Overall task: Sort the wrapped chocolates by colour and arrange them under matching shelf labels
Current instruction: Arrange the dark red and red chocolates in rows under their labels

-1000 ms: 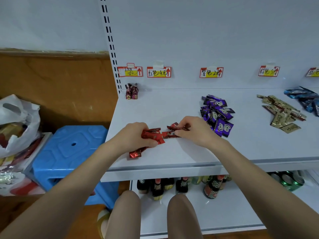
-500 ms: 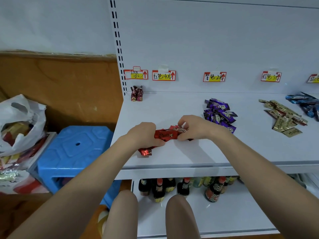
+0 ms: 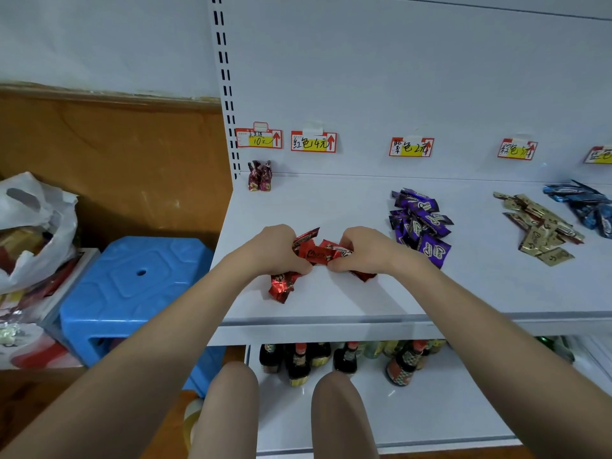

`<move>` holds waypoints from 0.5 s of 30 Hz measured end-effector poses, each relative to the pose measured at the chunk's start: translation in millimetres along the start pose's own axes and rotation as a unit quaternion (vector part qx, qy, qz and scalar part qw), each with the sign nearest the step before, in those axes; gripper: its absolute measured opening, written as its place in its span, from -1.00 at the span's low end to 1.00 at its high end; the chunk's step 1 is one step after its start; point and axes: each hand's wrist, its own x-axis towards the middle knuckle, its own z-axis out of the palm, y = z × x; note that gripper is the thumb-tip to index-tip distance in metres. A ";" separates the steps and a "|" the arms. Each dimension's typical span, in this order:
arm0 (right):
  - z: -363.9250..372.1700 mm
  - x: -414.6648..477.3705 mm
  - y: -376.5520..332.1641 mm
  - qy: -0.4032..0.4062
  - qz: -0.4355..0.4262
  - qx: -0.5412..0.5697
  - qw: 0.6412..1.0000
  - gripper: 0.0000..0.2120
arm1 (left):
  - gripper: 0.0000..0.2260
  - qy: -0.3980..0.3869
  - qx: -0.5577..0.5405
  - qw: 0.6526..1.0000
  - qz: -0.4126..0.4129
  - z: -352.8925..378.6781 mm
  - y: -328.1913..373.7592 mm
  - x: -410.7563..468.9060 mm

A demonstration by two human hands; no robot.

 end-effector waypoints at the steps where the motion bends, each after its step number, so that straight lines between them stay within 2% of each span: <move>1: 0.5 0.4 -1.7 0.011 -0.007 0.004 1.000 -0.76 | -0.68 0.005 -0.015 1.000 -0.002 -0.1 -1.3 -0.8; 5: 1.9 2.7 -5.3 0.032 -0.013 0.022 0.999 -0.73 | -0.76 0.021 -0.101 0.994 -0.023 -2.8 -12.4 -8.7; 8: 3.8 3.5 -1.7 0.045 0.000 0.059 0.997 -0.73 | -0.78 0.072 -0.230 0.969 -0.055 -2.3 -22.9 -20.7; 10: 6.5 3.0 -1.2 0.071 0.008 0.069 0.995 -0.74 | -0.83 0.108 -0.348 0.928 -0.072 1.5 -26.4 -28.2; 12: 10.0 2.7 -1.8 0.106 0.005 0.095 0.990 -0.80 | -0.89 0.137 -0.473 0.867 -0.078 7.7 -25.7 -31.7; 15: 10.2 1.3 -3.8 0.148 0.016 0.273 0.950 -0.88 | -0.90 0.173 -0.586 0.785 -0.101 15.0 -19.6 -30.7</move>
